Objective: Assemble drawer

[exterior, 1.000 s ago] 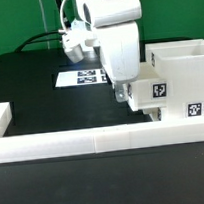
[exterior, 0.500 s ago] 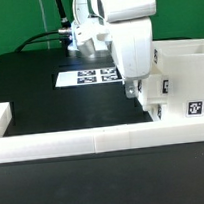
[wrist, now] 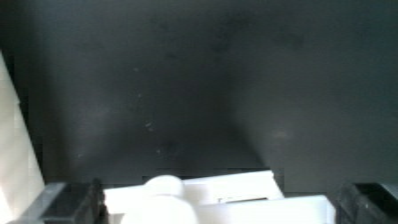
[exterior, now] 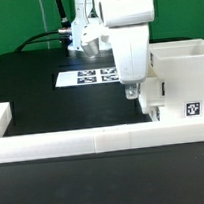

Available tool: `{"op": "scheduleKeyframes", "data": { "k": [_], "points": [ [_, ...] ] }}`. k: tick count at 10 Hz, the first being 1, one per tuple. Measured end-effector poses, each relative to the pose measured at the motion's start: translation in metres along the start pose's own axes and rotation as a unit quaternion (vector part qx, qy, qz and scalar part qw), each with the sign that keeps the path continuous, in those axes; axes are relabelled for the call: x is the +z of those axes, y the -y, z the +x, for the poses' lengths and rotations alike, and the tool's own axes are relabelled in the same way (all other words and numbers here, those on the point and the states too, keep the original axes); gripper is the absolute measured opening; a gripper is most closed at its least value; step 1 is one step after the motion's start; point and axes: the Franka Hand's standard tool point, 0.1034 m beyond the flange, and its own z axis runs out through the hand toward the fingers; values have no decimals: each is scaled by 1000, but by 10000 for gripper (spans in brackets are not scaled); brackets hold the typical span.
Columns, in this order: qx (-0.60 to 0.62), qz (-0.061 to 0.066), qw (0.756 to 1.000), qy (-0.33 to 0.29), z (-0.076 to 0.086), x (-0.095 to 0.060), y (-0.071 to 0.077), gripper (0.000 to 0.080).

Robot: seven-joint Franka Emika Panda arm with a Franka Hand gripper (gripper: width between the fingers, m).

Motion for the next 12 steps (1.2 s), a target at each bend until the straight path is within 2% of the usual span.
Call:
{"op": "scheduleKeyframes", "data": {
  "k": [3,5,6,7,12],
  "points": [
    [1,0,1000,0,0,1,0,649],
    [-34,-14,999,-10,-9,7,1,649],
    [-32,-10,999,-11,-8,9,3,649],
    [-35,-12,999,-11,-4,8,2,649],
    [-37,-4,999,-9,21,0,-4,649]
  ]
}}
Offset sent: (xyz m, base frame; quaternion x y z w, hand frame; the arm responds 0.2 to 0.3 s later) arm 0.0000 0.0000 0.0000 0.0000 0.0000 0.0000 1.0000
